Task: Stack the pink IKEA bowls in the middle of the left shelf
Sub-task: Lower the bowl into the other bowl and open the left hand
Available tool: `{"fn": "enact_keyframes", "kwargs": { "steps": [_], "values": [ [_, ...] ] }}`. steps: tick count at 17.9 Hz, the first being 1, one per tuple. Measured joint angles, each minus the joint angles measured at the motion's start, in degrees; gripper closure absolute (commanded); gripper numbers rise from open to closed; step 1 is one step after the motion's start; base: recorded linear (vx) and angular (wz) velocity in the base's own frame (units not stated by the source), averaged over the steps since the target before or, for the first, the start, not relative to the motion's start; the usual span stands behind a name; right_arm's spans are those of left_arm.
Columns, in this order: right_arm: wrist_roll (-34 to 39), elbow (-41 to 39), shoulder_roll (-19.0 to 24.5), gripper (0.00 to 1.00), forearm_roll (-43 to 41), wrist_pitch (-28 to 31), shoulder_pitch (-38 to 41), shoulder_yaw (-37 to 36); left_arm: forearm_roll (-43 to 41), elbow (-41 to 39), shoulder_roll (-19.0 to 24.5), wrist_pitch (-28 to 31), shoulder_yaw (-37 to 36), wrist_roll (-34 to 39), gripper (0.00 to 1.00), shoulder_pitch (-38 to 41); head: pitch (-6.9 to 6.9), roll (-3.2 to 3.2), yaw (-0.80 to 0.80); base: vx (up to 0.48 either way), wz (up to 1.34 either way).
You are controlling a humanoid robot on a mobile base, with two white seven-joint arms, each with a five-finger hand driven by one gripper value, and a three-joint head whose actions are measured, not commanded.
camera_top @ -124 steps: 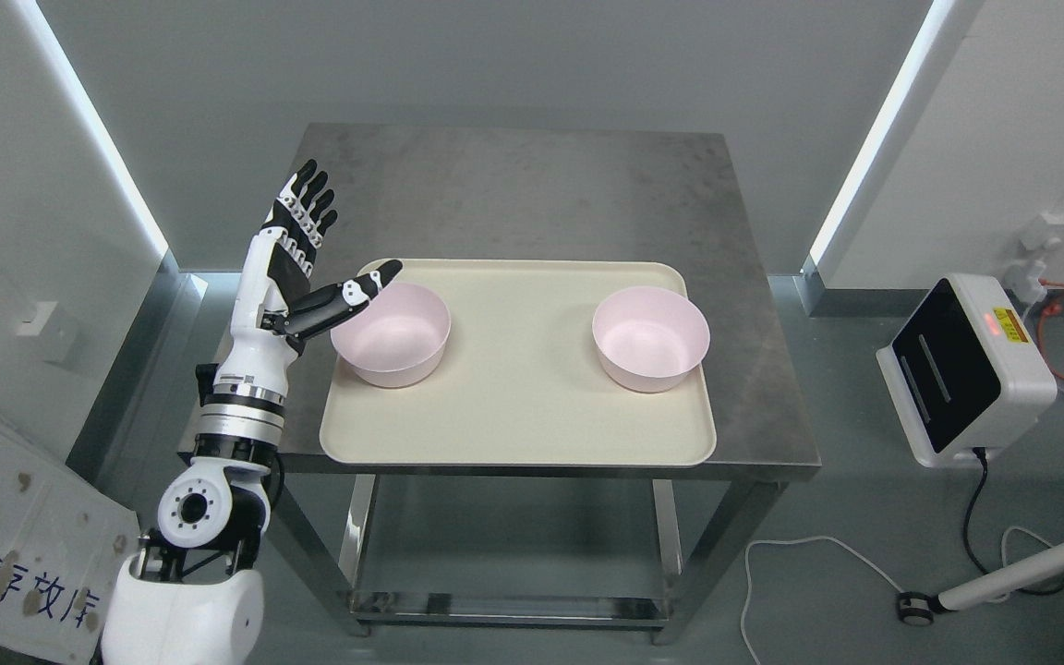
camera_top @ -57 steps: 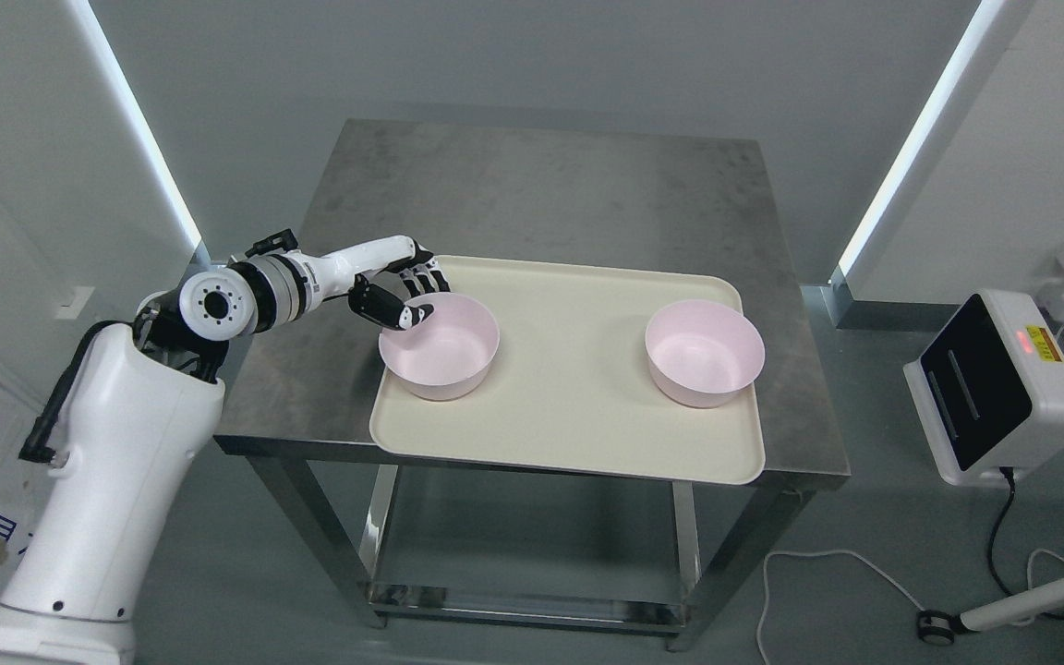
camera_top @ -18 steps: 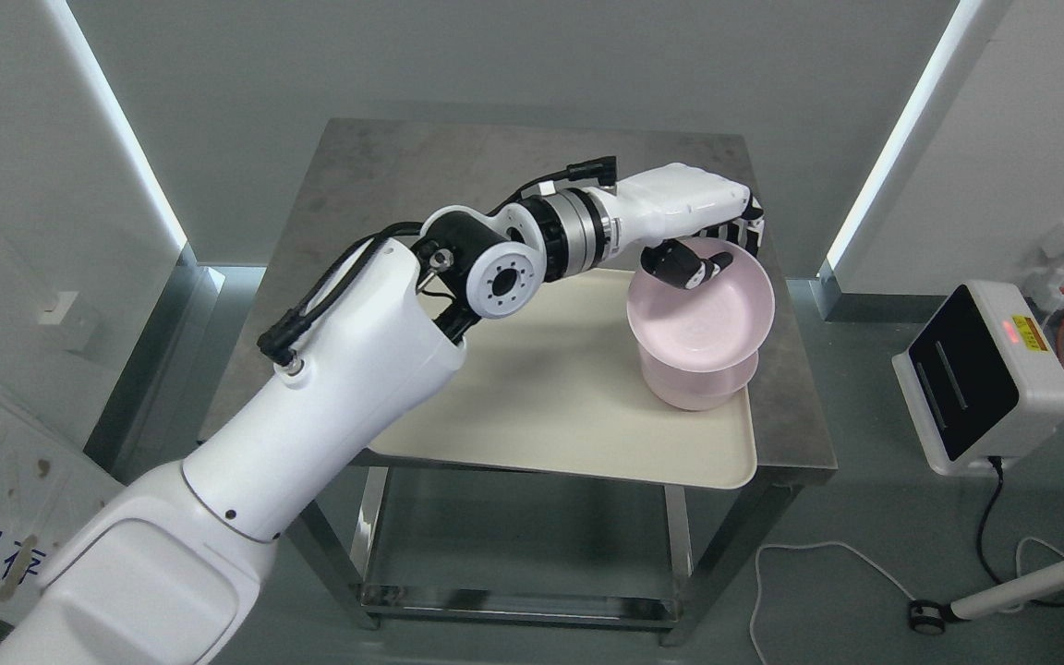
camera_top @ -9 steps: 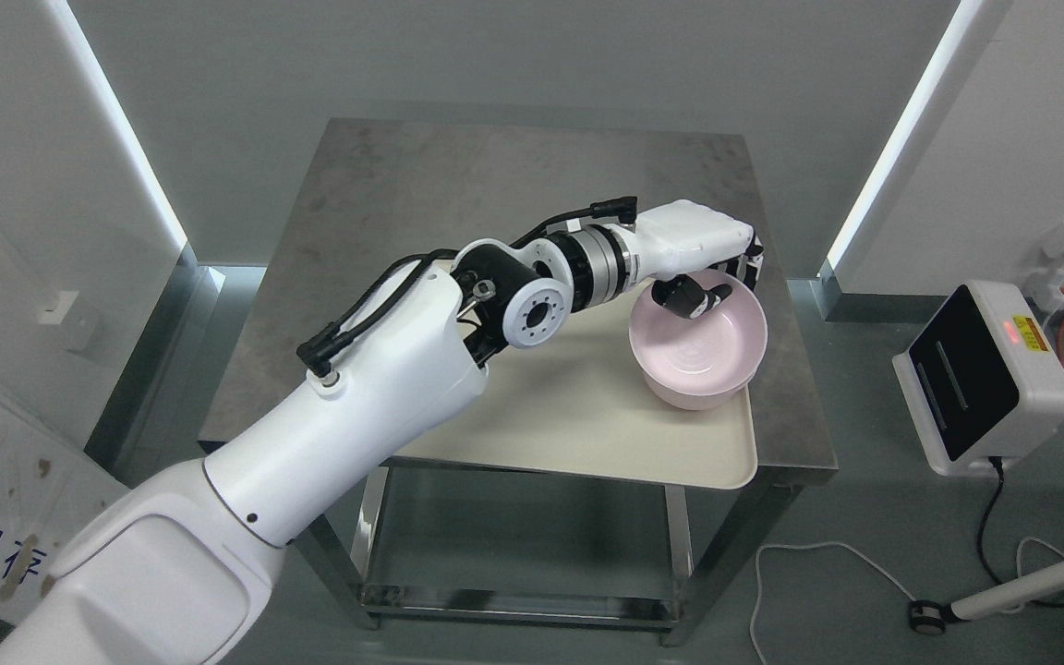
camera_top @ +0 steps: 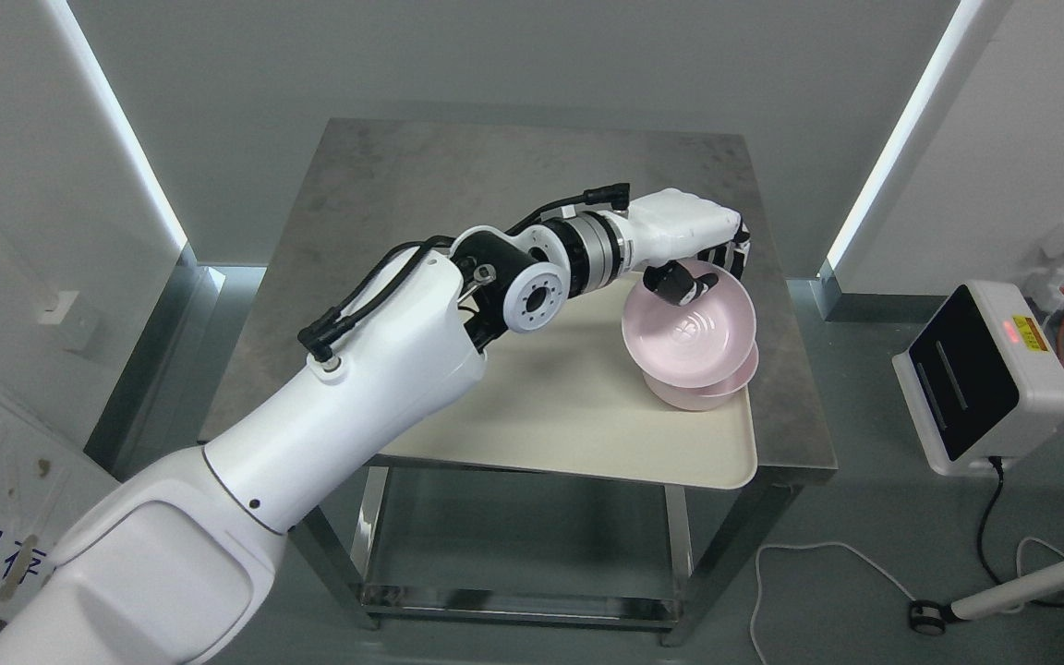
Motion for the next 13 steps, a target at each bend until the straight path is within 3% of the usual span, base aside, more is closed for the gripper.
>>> {"fn": "enact_keyframes", "kwargs": {
  "steps": [2, 5, 9, 13],
  "values": [
    [0.0, 0.0, 0.0, 0.0, -0.55, -0.01, 0.0, 0.0, -0.06, 0.37, -0.03, 0.15, -0.12, 0.05, 0.18, -0.07, 0.0, 0.0, 0.0, 0.0, 0.0],
    [0.0, 0.0, 0.0, 0.0, -1.05, -0.01, 0.0, 0.0, 0.0, 0.72, -0.08, 0.38, 0.55, 0.25, 0.03, 0.37, 0.0, 0.0, 0.0, 0.0, 0.0],
    [0.0, 0.0, 0.0, 0.0, -1.37, -0.02, 0.0, 0.0, 1.77, -1.0, -0.12, -2.27, 5.96, 5.0, 0.01, 4.66, 0.0, 0.0, 0.0, 0.0, 0.0],
    [0.0, 0.0, 0.0, 0.0, -1.51, -0.02, 0.0, 0.0, 9.03, -6.1, -0.14, -6.67, 14.1, 6.26, 0.01, 11.09, 0.0, 0.0, 0.0, 0.0, 0.0]
  ]
}}
